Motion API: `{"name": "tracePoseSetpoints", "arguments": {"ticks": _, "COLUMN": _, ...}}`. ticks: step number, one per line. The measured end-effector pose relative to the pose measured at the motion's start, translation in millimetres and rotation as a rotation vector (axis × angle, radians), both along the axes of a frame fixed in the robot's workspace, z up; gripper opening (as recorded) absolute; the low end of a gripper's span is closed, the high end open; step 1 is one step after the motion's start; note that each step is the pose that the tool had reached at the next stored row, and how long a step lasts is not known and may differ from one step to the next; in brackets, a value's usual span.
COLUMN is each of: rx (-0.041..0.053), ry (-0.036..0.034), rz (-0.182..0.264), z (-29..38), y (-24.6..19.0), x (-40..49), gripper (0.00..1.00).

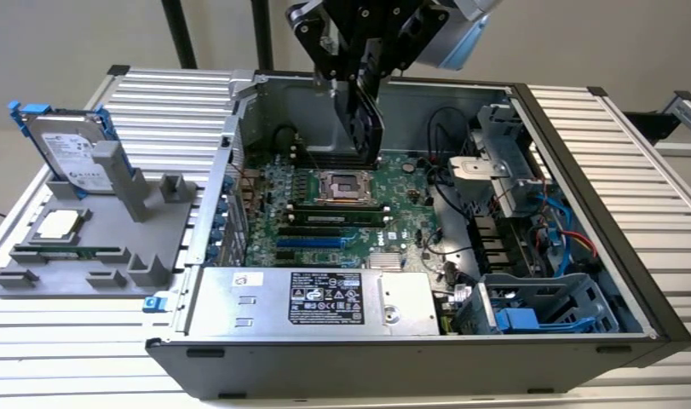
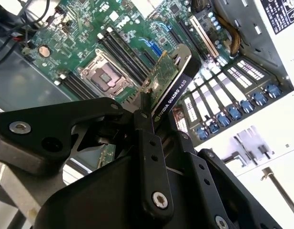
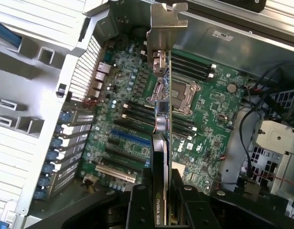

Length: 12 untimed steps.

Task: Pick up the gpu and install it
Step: 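Insert the gpu into the slot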

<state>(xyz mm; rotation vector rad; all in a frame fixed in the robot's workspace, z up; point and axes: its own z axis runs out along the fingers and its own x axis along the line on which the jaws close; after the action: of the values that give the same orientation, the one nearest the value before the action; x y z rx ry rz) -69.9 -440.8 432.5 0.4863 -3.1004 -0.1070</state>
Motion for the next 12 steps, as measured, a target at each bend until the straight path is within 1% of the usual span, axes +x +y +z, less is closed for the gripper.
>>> {"name": "tracePoseSetpoints", "arguments": {"ticks": 12, "rx": 0.0, "ry": 0.0, "rz": 0.074, "z": 0.0, "y": 0.0, "x": 0.0, "gripper": 0.0}}
